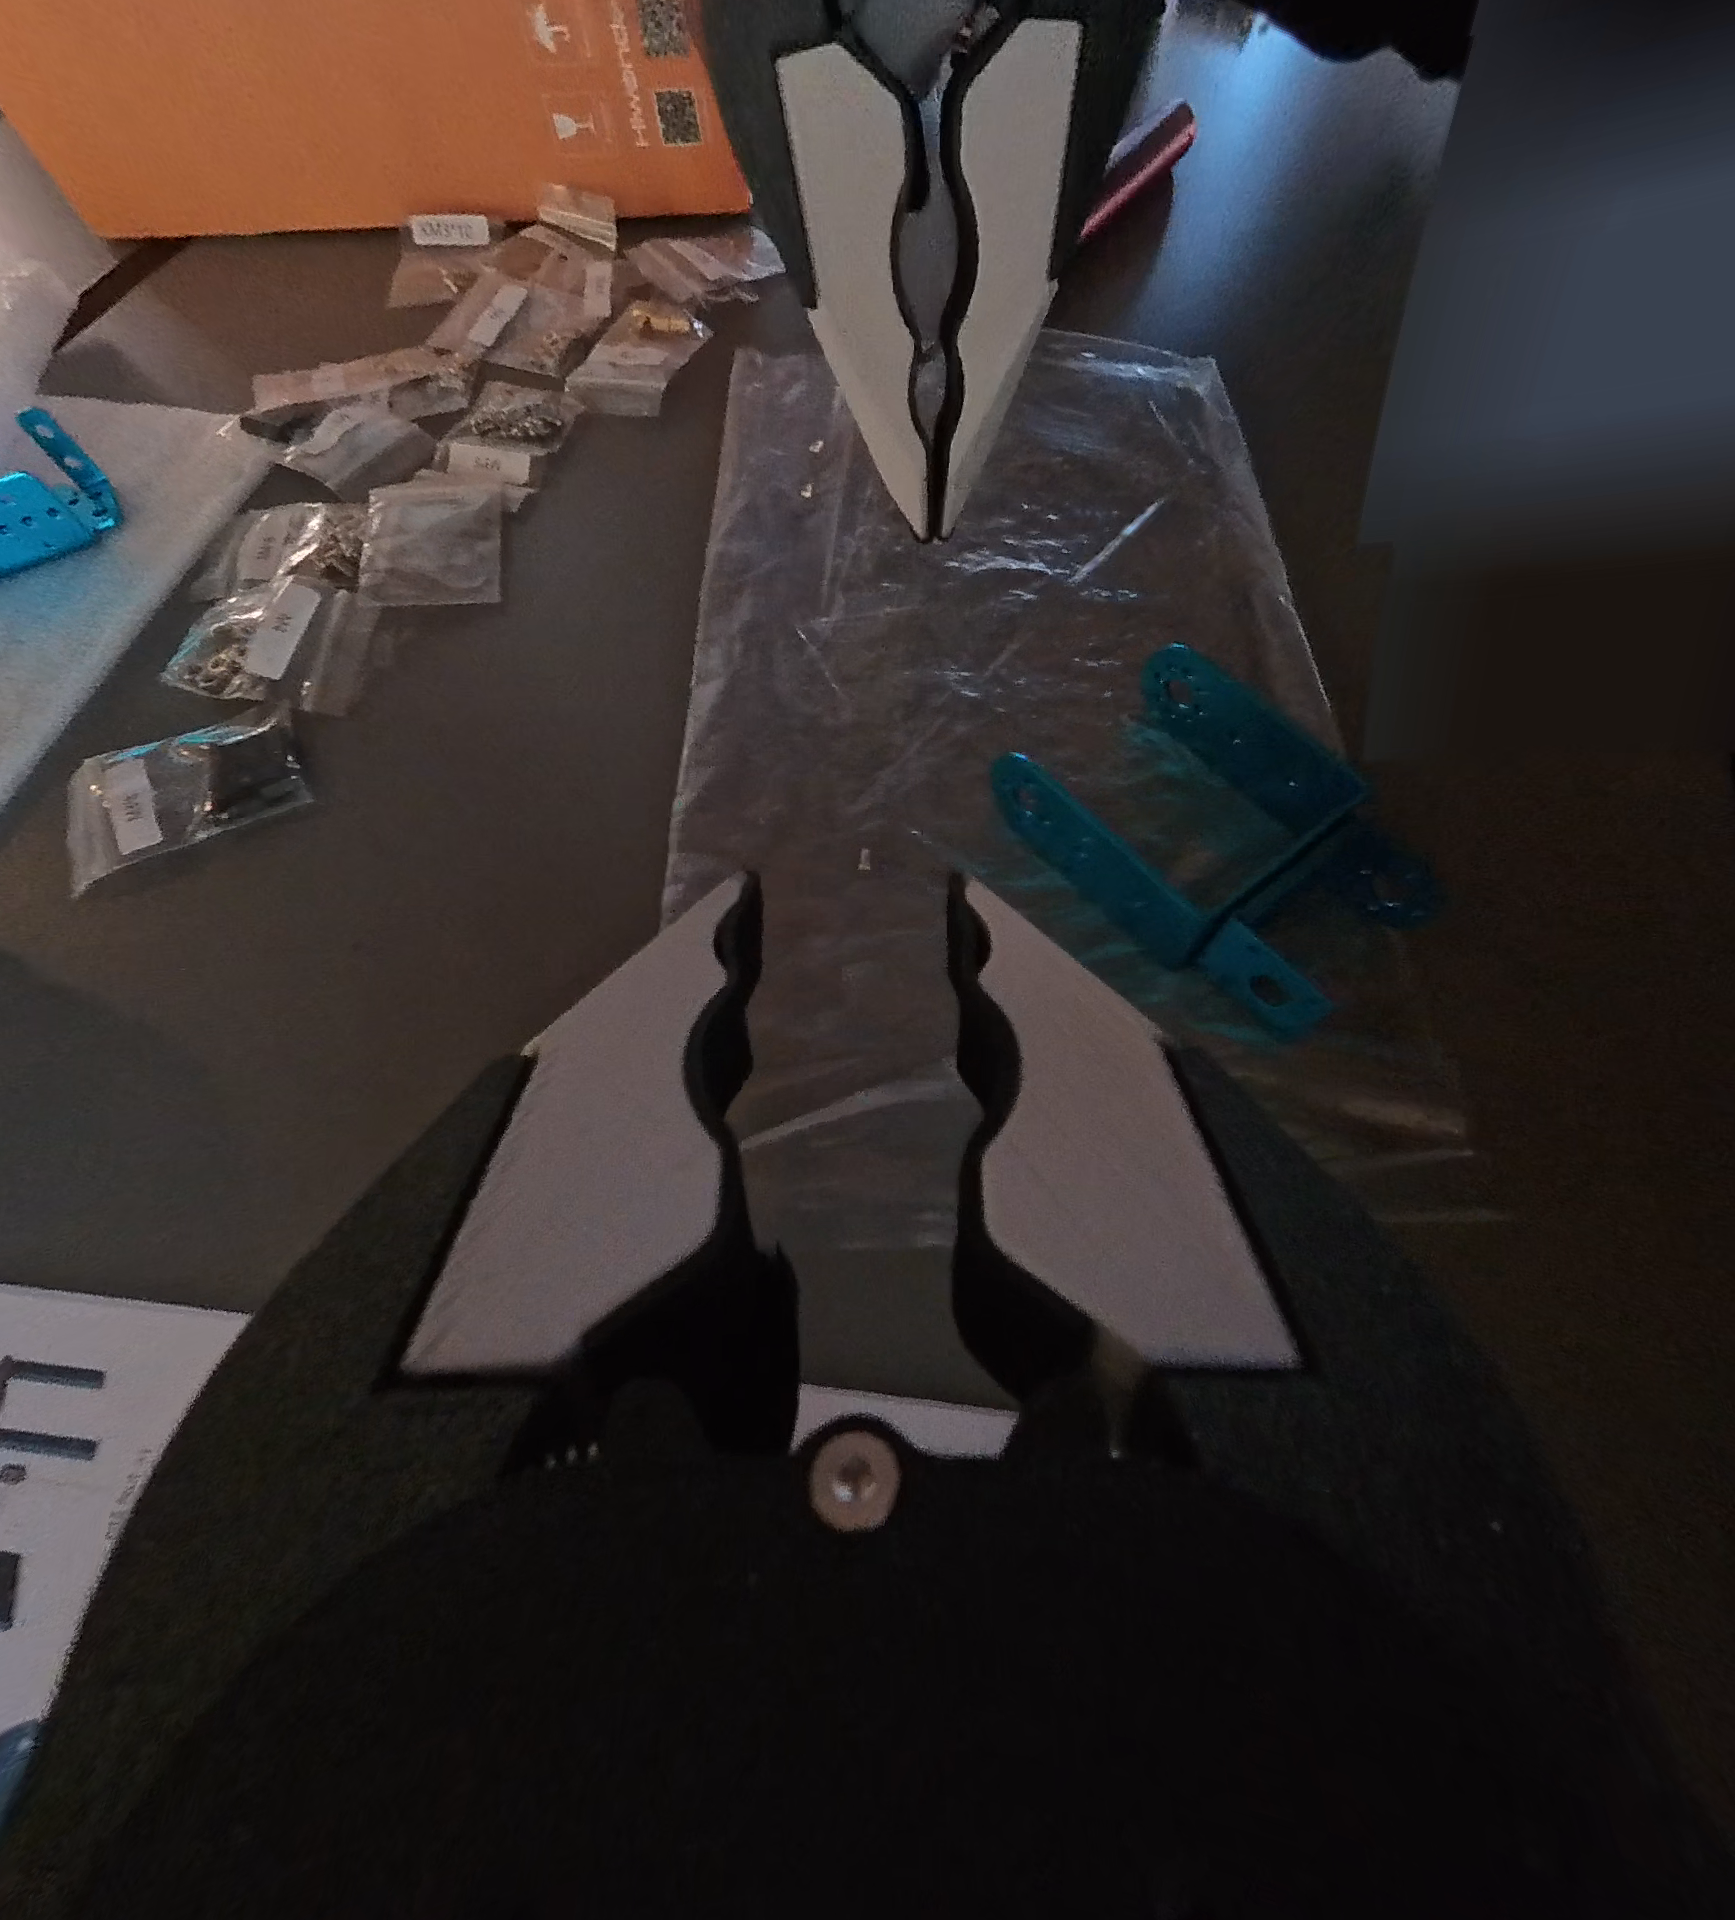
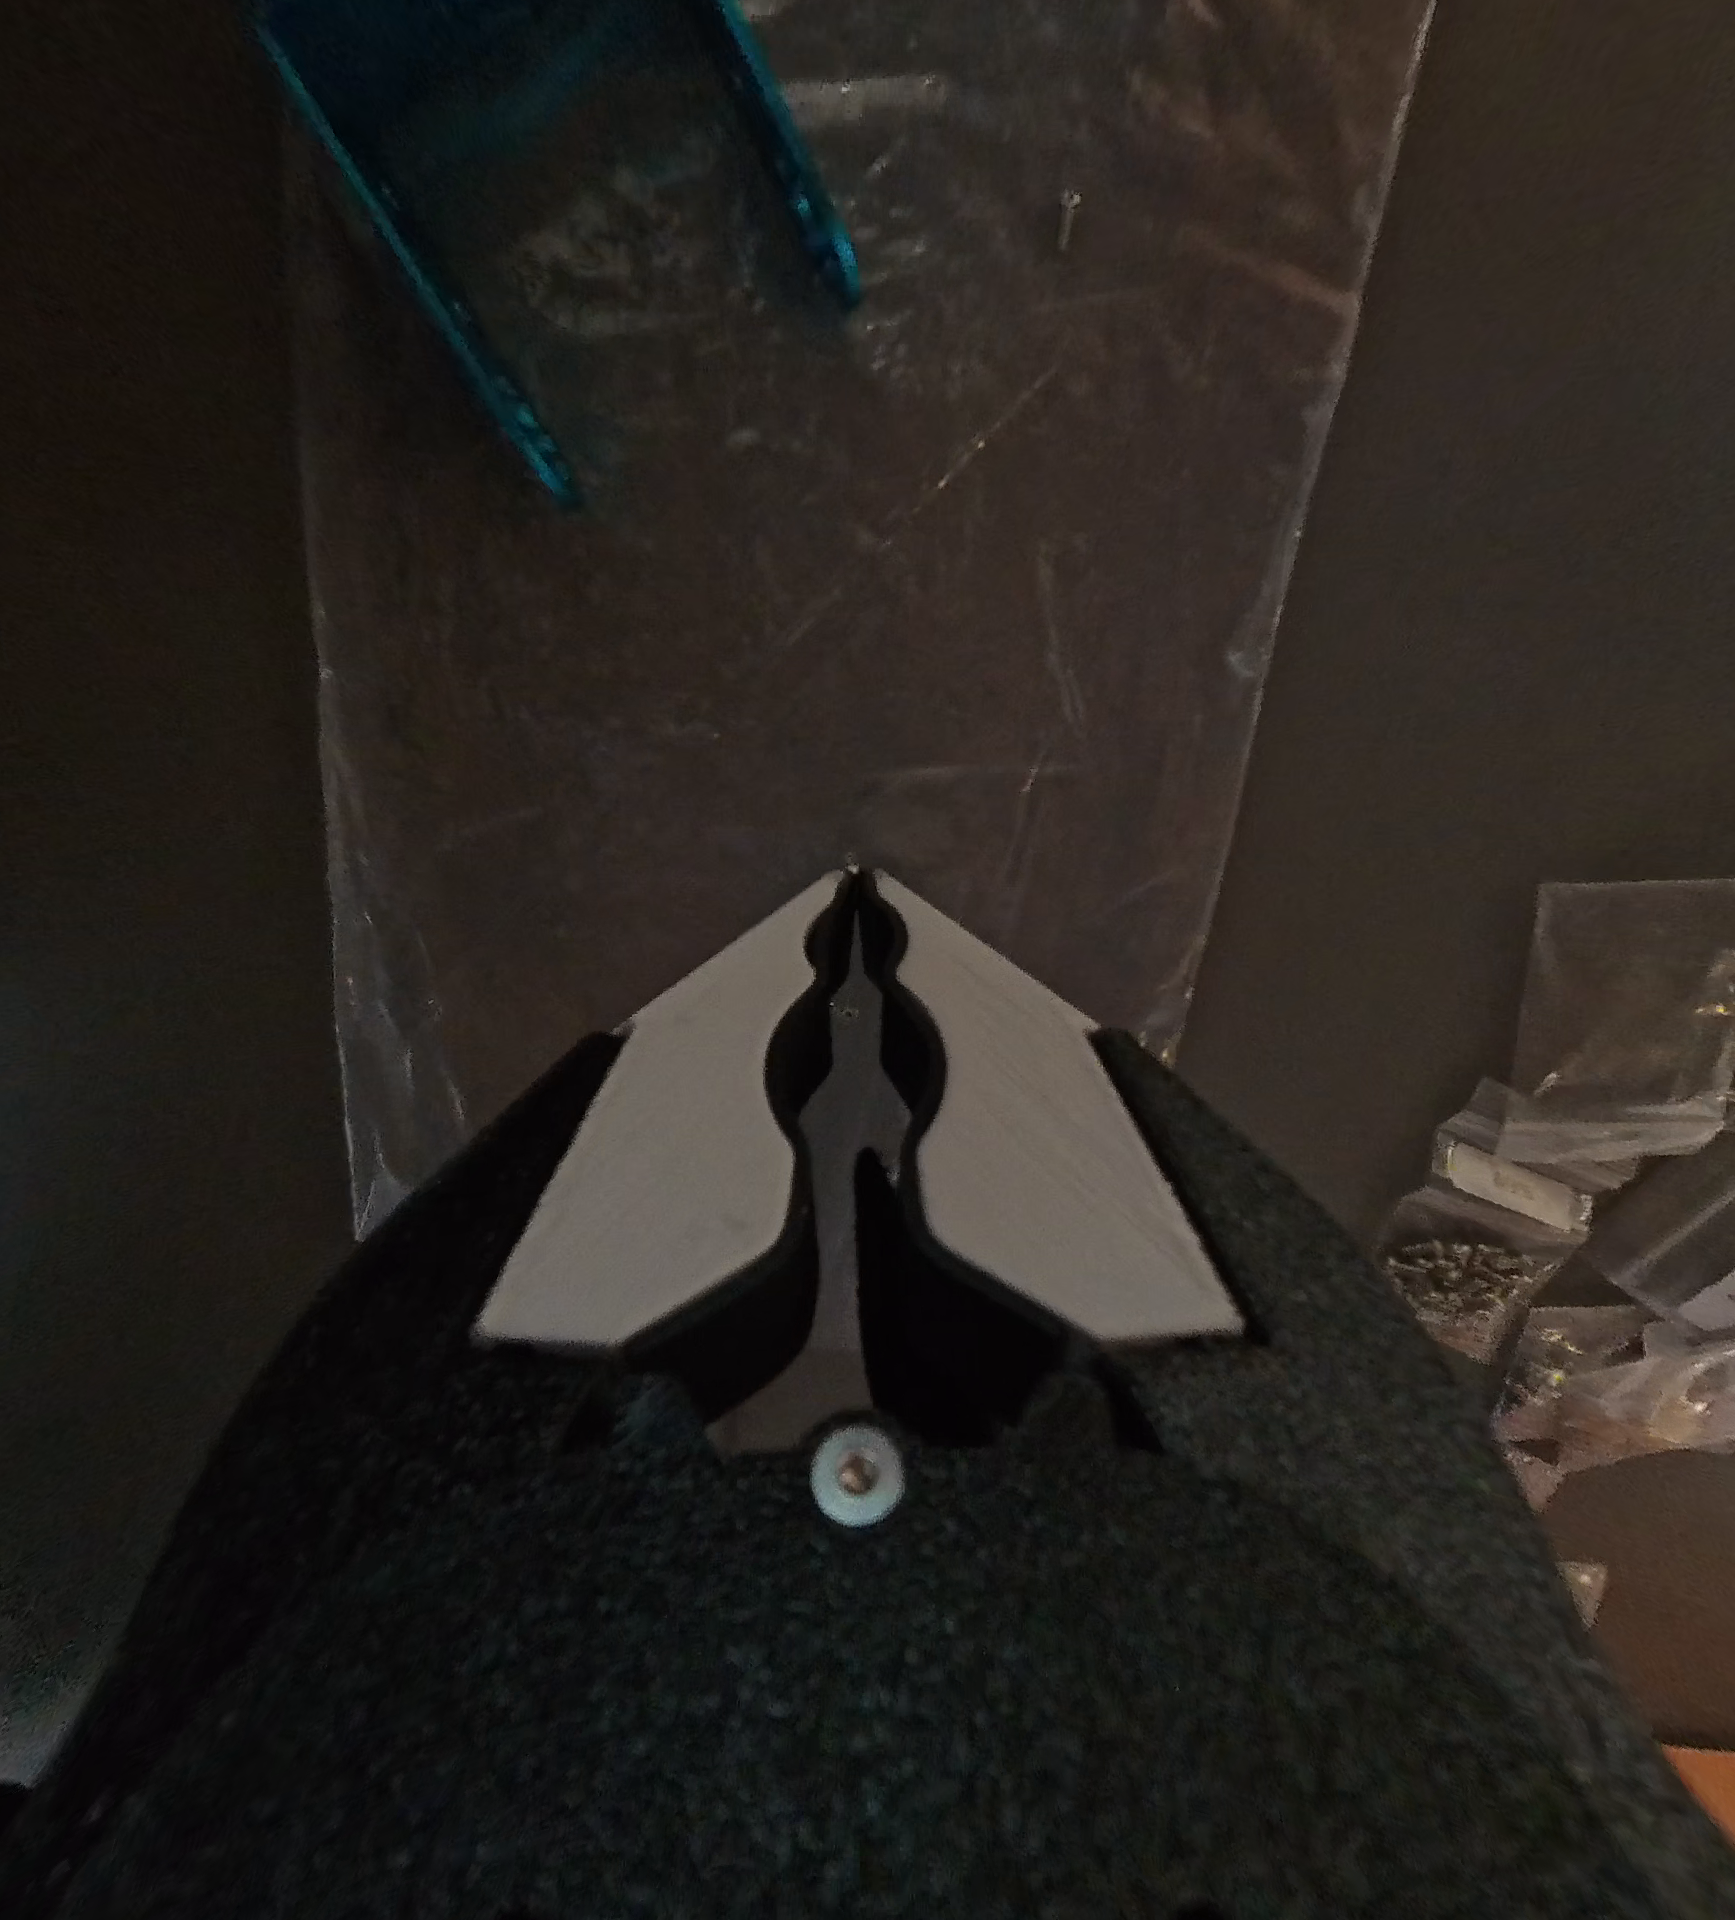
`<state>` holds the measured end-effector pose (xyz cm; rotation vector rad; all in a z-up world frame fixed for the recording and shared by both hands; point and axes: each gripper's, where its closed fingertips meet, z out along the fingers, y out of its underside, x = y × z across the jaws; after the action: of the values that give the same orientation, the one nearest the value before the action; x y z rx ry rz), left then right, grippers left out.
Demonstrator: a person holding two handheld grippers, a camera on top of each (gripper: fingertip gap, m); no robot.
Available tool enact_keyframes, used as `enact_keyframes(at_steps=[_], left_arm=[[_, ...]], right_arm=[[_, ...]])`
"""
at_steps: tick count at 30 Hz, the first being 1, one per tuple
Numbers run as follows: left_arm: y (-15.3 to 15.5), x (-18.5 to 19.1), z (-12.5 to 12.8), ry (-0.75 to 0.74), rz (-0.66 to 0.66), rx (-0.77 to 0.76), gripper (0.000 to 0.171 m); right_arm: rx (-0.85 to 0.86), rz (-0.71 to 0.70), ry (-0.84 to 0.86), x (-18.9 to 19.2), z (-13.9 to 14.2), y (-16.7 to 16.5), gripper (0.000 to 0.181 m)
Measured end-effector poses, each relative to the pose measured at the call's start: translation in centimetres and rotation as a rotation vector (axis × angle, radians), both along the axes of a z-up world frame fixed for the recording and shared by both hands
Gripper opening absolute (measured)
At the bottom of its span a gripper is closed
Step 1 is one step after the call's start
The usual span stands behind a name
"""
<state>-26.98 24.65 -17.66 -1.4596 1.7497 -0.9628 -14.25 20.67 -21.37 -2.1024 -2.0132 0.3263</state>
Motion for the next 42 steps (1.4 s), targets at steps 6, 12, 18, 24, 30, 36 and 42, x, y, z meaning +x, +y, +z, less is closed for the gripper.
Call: enact_keyframes(at_steps=[6,12,18,24,30,36,42], left_arm=[[-2.3,-0.9,0.2,-0.001,-0.017,-0.018,0.035],[-4.4,-2.3,0.4,-0.005,0.038,0.029,0.035],[-6.3,-2.4,-0.5,0.009,0.081,-0.012,0.034],[-6.8,-1.7,-1.1,0.081,0.108,0.123,0.034],[-6.9,-0.7,-2.2,0.136,0.106,0.162,0.034],[-7.2,-0.2,-2.5,0.136,0.09,0.152,0.034],[-7.3,-0.2,-2.9,0.148,0.087,0.153,0.034]], right_arm=[[0.138,-0.06,0.147,-2.1,1.0,0.6,0.0],[-0.063,-0.246,0.417,-8.5,3.4,-1.6,0.0],[-0.216,-0.318,0.433,-10.7,2.4,-2.7,0.0],[-0.362,-0.318,0.463,-12.2,1.7,-3.7,0.0],[-0.386,-0.304,0.459,-12.7,1.6,-4.1,0.0],[-0.387,-0.304,0.448,-12.7,1.2,-4.1,0.0],[-0.386,-0.283,0.427,-12.9,1.1,-4.2,0.0]])
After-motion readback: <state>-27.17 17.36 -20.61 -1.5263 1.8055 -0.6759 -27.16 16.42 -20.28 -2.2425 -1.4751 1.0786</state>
